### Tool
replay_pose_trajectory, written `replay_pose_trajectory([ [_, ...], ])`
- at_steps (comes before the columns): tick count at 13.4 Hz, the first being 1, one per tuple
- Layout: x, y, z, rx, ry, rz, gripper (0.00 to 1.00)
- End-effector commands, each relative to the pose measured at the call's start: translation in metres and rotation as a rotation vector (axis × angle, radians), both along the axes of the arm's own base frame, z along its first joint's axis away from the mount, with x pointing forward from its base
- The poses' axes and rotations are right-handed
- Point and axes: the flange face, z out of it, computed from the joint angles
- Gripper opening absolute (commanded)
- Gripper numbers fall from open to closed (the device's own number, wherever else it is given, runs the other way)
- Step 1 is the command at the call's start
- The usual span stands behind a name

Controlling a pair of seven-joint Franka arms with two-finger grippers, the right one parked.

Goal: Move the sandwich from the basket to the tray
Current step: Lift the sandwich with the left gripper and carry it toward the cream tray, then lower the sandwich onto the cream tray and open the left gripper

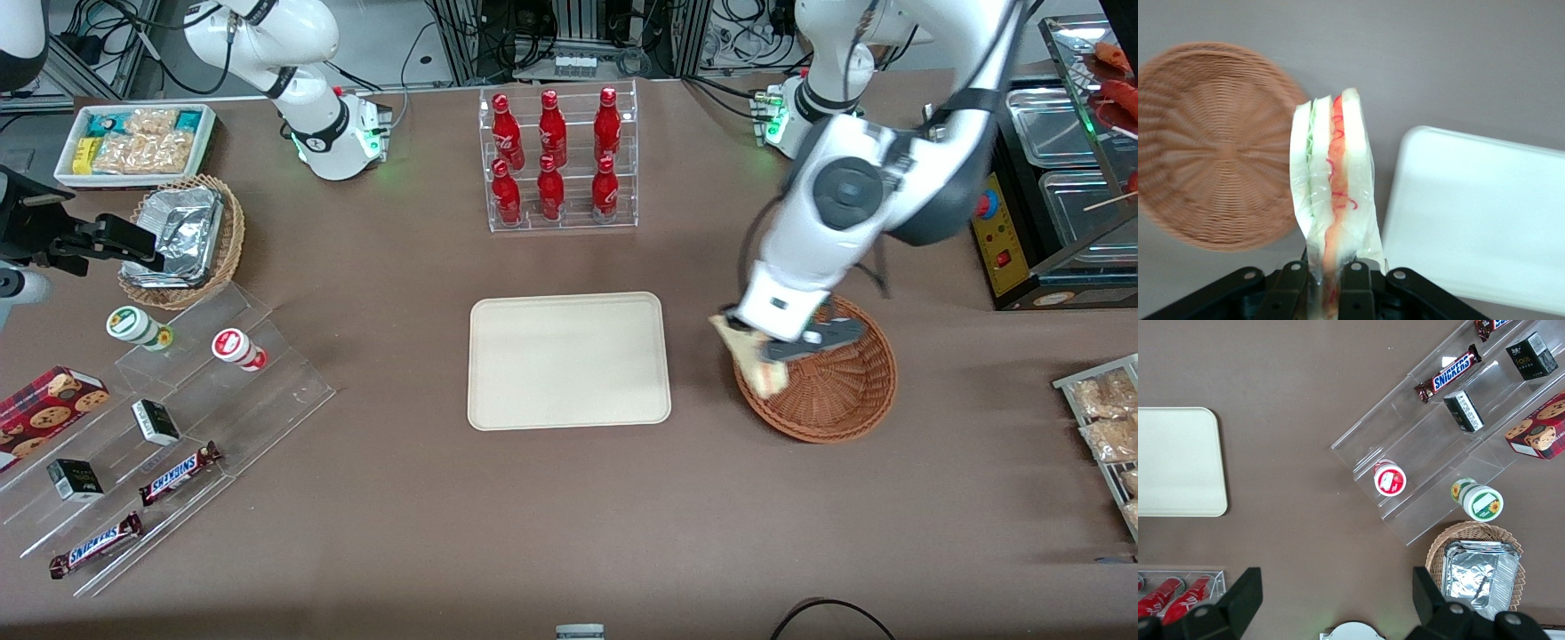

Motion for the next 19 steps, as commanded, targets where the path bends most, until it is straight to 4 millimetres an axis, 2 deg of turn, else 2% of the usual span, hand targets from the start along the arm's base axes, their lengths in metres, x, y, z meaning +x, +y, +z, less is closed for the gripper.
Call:
replay_pose_trajectory([
  [1, 0.003, -0.084, -0.029, -0.007, 0.029, -0.106, 0.00],
  [4, -0.012, -0.159, -0.072, -0.004, 0.047, -0.191, 0.00],
  [8, -0.023, -0.212, -0.114, -0.001, 0.051, -0.232, 0.00],
  [12, -0.035, -0.240, -0.151, 0.007, 0.045, -0.259, 0.00],
  [14, -0.040, -0.243, -0.173, 0.015, 0.061, -0.267, 0.00],
  [17, -0.049, -0.253, -0.185, 0.015, 0.058, -0.288, 0.00],
  [18, -0.048, -0.252, -0.187, 0.017, 0.061, -0.287, 0.21],
  [19, -0.048, -0.251, -0.188, 0.019, 0.061, -0.272, 0.91],
])
